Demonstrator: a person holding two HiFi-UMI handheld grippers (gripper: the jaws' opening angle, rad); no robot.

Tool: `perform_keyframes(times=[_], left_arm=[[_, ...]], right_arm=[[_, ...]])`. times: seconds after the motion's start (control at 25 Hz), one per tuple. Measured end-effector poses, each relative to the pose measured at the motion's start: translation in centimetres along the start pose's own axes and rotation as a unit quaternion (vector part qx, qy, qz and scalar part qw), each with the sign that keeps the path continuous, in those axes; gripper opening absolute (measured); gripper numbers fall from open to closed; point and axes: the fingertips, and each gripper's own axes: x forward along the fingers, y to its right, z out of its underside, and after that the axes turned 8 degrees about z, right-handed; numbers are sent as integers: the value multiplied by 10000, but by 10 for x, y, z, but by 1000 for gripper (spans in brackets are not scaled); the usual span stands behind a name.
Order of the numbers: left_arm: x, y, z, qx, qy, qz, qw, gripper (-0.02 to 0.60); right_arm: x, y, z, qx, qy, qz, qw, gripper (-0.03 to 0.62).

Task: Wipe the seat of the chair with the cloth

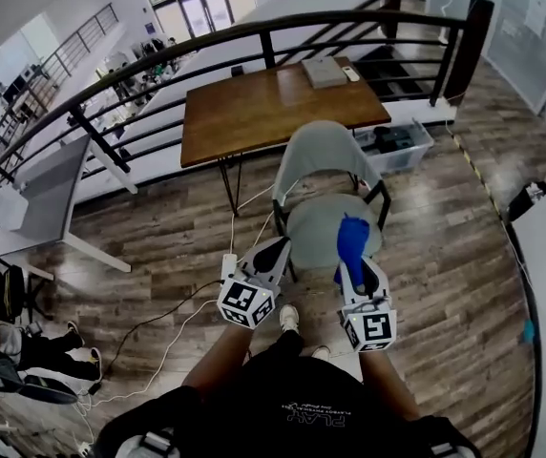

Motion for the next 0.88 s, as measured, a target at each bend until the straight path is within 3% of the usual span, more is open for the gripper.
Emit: perform_keyframes(times=[0.2, 0.36, 0.88], left_arm=[[19, -53, -5, -222, 159, -207, 9994, 6], [43, -83, -18, -374, 348, -93, 9987, 6], [78, -151, -18, -456, 285, 312, 9981, 6]], right_arm=[[48, 6, 1, 23, -20, 25, 10000, 107], [94, 4, 6, 84, -46, -27, 10000, 108], [200, -15, 10, -74, -227, 12, 9997, 107]])
